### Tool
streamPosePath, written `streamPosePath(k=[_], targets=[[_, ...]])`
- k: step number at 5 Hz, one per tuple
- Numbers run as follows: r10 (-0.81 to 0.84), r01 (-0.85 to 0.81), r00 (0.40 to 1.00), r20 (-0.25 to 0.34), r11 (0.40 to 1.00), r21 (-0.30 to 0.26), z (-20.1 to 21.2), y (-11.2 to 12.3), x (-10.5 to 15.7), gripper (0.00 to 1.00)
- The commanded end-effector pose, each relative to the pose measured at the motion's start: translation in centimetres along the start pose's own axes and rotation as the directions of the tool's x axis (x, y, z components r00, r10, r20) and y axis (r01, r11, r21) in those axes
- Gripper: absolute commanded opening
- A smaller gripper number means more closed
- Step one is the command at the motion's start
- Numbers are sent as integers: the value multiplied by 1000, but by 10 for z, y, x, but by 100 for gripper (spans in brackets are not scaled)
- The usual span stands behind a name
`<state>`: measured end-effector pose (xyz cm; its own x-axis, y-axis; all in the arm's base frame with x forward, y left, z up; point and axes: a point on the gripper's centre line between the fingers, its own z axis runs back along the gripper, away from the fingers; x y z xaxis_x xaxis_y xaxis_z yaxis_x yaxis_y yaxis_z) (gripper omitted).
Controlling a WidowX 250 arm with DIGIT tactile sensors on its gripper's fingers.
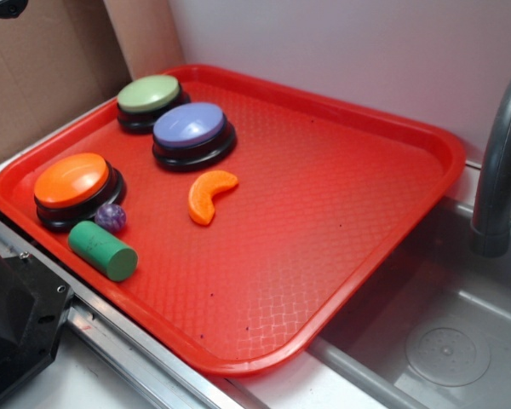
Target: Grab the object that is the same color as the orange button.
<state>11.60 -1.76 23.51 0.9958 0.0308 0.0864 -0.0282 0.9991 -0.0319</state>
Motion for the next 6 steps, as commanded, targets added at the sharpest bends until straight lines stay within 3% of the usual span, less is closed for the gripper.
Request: streamPosePath(k=[1, 2, 3, 4, 5, 6], targets=[[0, 0, 1000, 0, 1000, 0, 0, 0, 0, 100], [203, -203, 979, 31, 979, -5, -17, -1, 8, 100], [401, -401, 916, 0, 916, -17, -41, 3, 19, 100], [550, -550, 835, 19, 835, -22, -69, 1, 35, 100], [627, -628, 776, 70, 778, -21, -108, -3, 52, 100], [629, -631, 769, 113, 776, -20, -142, -2, 63, 100]])
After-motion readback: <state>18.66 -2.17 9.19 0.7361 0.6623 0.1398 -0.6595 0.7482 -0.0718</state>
